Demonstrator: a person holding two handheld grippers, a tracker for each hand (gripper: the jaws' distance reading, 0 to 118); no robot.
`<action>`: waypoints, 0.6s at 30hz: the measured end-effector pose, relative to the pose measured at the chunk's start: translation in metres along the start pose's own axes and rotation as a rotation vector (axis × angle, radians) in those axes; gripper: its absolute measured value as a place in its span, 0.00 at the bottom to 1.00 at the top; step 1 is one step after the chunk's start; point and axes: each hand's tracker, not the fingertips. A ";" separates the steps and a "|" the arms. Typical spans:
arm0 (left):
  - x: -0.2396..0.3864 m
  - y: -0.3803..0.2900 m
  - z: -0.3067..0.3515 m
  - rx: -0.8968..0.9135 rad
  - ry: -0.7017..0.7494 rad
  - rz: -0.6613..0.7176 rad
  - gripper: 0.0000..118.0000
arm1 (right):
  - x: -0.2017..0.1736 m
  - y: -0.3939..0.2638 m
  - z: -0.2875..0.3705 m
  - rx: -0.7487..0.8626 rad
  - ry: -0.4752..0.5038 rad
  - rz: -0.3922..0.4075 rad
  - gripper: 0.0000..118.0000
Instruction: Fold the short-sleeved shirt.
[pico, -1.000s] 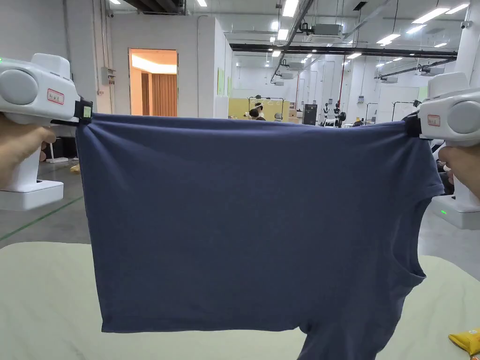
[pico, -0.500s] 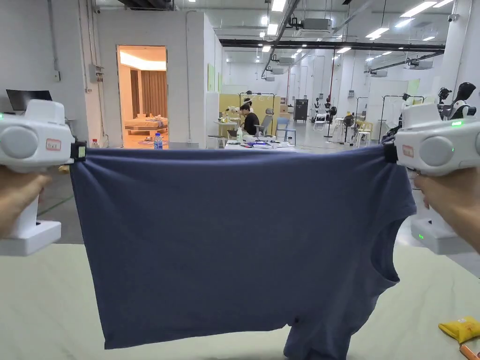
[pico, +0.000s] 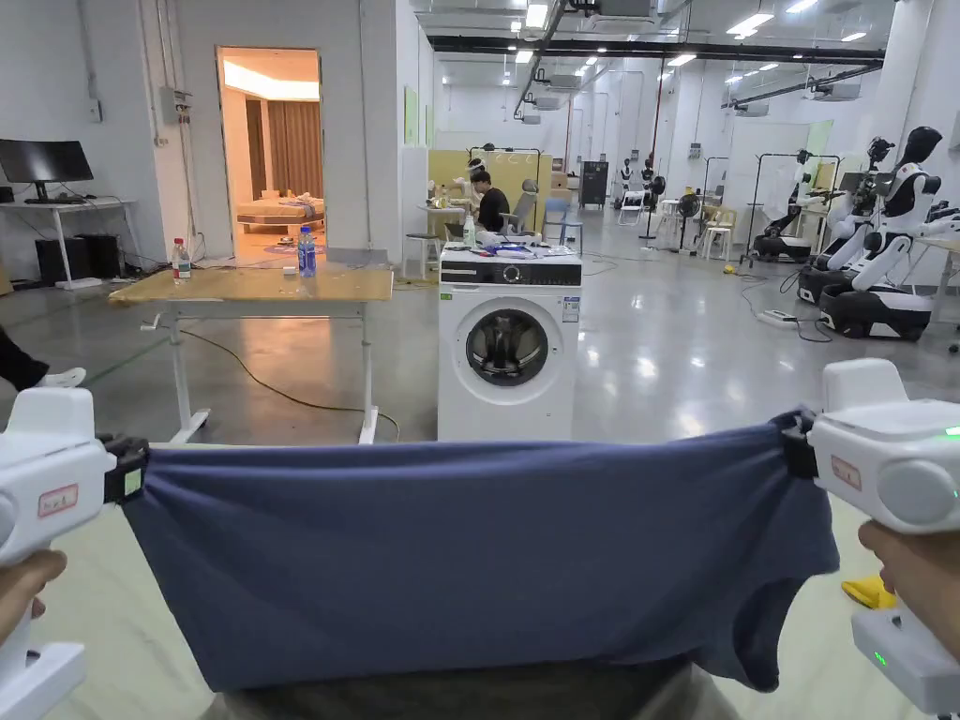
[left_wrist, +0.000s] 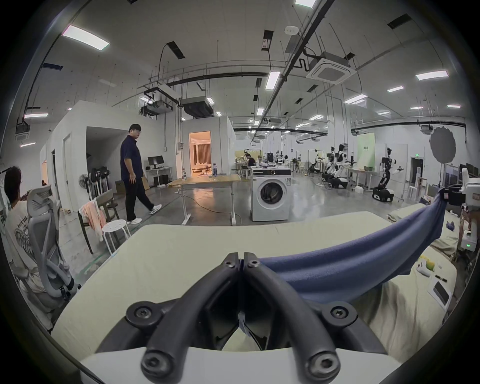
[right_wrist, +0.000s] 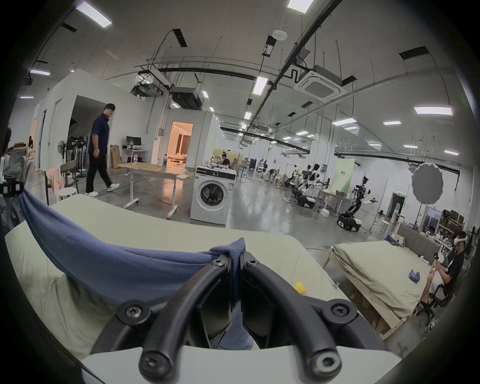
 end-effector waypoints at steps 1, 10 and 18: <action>0.000 -0.009 0.011 -0.001 -0.004 0.007 0.00 | 0.001 -0.011 0.010 -0.005 0.004 0.001 0.03; 0.009 -0.089 0.104 -0.044 -0.041 -0.004 0.00 | 0.004 -0.105 0.084 -0.085 0.013 -0.014 0.03; 0.013 -0.176 0.166 -0.190 -0.059 0.045 0.00 | -0.007 -0.194 0.139 -0.224 0.016 0.035 0.03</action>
